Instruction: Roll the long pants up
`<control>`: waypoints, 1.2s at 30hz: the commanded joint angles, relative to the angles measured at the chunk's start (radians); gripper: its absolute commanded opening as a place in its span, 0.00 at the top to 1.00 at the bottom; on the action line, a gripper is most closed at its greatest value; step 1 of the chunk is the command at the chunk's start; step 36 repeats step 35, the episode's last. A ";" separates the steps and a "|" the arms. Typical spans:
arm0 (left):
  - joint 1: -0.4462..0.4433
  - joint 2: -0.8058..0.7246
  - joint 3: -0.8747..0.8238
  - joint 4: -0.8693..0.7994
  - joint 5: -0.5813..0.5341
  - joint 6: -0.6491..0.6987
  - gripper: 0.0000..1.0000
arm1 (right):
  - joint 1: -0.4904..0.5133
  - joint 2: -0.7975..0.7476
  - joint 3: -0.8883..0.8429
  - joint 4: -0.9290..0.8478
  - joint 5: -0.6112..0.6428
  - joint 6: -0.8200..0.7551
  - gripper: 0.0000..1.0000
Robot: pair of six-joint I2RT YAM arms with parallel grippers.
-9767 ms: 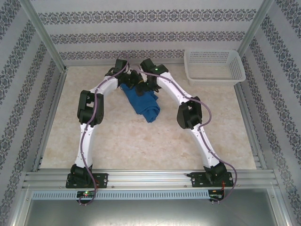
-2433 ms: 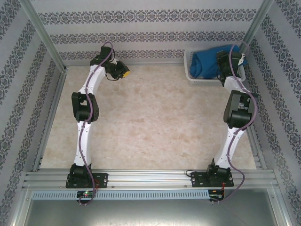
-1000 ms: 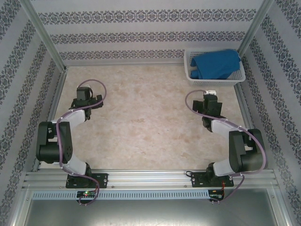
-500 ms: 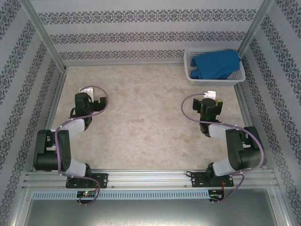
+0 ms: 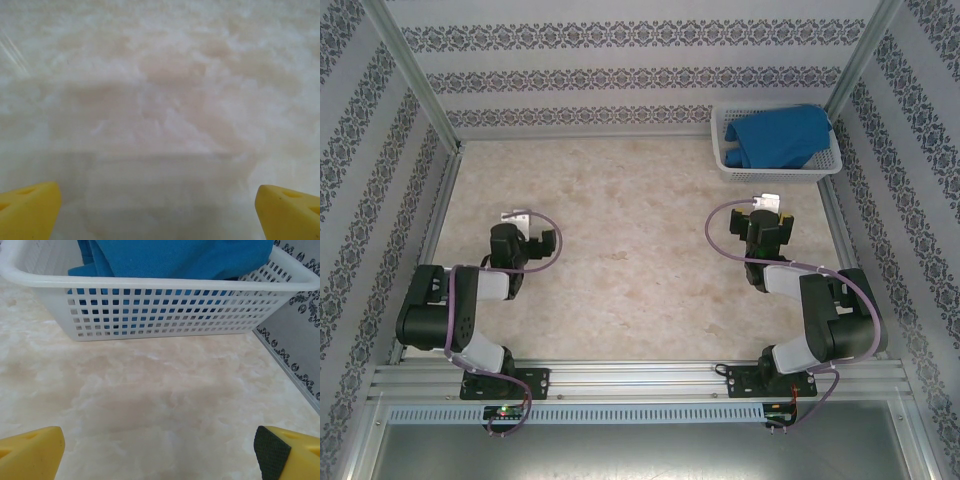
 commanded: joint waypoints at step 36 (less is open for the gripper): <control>-0.001 0.009 0.021 0.084 -0.030 0.019 0.00 | -0.089 0.029 -0.090 0.204 -0.375 -0.027 0.02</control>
